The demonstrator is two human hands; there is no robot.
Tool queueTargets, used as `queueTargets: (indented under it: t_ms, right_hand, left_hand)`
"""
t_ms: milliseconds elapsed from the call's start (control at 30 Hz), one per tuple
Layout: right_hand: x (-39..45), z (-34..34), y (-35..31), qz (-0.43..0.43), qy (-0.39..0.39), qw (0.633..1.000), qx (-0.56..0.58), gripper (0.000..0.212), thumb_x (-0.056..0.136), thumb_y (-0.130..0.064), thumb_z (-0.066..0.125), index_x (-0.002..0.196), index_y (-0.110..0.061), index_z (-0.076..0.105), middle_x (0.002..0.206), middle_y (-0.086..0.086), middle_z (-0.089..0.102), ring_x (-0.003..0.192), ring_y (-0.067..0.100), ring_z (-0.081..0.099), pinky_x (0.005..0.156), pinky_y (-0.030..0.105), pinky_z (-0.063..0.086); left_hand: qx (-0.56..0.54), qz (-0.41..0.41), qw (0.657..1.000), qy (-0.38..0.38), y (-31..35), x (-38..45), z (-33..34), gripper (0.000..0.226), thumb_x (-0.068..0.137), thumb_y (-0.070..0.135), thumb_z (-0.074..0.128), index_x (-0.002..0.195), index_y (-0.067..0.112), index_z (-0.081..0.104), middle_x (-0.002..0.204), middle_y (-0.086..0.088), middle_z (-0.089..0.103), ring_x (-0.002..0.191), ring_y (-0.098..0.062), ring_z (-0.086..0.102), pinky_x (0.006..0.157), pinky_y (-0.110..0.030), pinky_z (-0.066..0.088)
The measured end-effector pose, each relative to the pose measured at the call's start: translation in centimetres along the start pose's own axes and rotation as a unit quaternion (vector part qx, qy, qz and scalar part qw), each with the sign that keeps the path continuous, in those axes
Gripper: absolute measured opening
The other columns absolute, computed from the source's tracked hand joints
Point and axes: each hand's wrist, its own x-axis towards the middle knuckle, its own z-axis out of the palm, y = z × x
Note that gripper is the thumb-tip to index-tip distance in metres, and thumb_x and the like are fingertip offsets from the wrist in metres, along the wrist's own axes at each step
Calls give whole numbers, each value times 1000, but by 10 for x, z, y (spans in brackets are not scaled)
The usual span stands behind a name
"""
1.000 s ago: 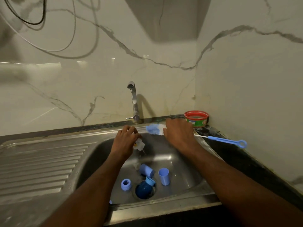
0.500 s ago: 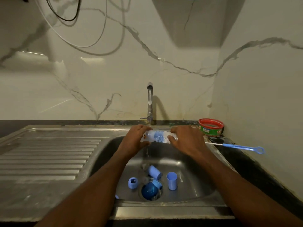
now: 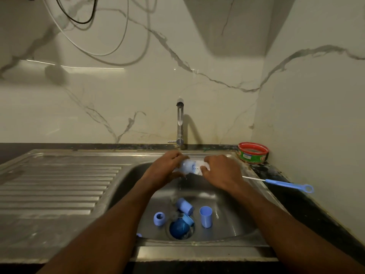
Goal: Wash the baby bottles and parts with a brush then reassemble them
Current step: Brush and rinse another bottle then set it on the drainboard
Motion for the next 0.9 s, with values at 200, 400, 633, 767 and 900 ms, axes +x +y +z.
queueTargets:
  t_ms: [200,400,633,767,900]
  right_hand:
    - [0,-3,4,-42,9,998,-35,36,98,-49,51,127,-30,63,114,2,70,100,22,64,79,34,46]
    - [1,-6,3,-40,16,998,-48,35,99,-51,50,124,-31,63,113,1,70,97,20,64,76,32,44]
    - [0,-4,5,-29,11,998,-49,34,96,-51,53,119,-30,67,107,-1,71,95,19,64,73,29,39]
    - [-1,-8,5,-13,8,1000,-8,33,98,-50,53,122,-32,66,111,-1,71,98,18,64,83,32,47]
    - [-2,-8,4,-24,8,999,-36,34,97,-50,52,120,-31,68,106,-2,71,93,17,64,82,32,49]
  left_hand:
    - [-5,4,1000,-13,6,1,-3,62,86,31,77,141,17,53,137,-6,56,121,-20,54,100,-34,48]
    - [1,-32,999,-8,1,0,-6,60,87,35,76,141,20,53,137,-4,56,122,-21,53,102,-33,44]
    - [11,-25,999,-29,9,0,-2,58,89,40,72,141,25,52,138,1,54,126,-17,51,107,-35,42]
    - [15,-59,998,14,11,2,-8,59,89,41,71,141,23,52,140,-2,54,127,-19,51,108,-36,41]
    - [38,4,999,-33,19,0,-5,60,88,39,72,142,23,51,139,-2,54,126,-19,50,110,-39,41]
